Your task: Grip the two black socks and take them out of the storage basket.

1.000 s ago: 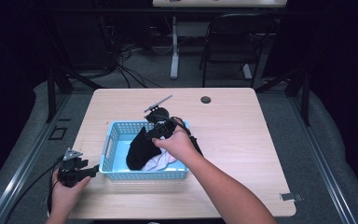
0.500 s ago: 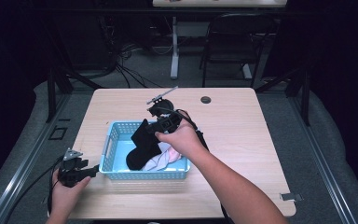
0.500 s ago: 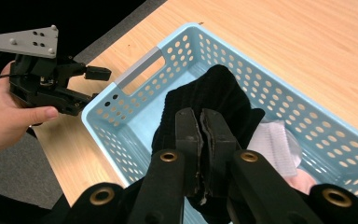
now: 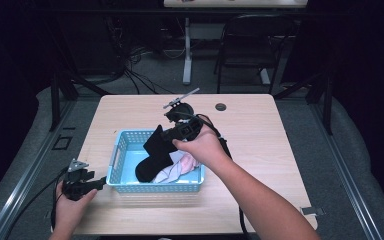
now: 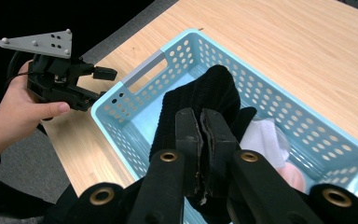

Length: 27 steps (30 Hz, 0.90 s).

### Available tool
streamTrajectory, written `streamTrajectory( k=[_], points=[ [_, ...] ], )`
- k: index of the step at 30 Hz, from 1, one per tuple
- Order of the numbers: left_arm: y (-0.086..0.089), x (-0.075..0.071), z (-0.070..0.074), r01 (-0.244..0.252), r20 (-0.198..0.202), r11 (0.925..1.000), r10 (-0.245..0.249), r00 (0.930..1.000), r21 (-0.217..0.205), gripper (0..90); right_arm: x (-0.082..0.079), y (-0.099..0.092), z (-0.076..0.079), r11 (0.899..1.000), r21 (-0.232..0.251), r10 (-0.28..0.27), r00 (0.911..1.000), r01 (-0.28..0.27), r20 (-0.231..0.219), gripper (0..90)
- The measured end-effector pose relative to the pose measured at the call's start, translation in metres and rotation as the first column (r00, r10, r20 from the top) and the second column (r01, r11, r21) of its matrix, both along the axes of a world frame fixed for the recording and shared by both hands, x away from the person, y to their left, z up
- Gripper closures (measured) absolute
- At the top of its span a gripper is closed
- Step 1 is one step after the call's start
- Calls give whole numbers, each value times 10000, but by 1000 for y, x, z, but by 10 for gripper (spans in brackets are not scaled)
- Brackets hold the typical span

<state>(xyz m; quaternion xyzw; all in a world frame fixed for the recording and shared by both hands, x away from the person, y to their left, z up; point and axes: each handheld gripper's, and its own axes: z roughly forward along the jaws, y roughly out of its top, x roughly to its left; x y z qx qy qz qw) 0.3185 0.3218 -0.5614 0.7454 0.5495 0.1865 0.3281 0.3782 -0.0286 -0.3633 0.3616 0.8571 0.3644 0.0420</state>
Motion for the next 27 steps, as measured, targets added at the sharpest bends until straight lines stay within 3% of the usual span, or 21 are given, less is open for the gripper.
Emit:
streamTrajectory(
  k=[15,27],
  points=[
    [-1,0,0,-12,-12,10000,12,10000,25,363,-15,-49,29,9987,182,-475,9982,468,378,864],
    [-1,0,-1,6,-46,10000,-6,10000,56,363,-15,-100,33,9868,228,-1610,9860,1601,442,864]
  ],
)
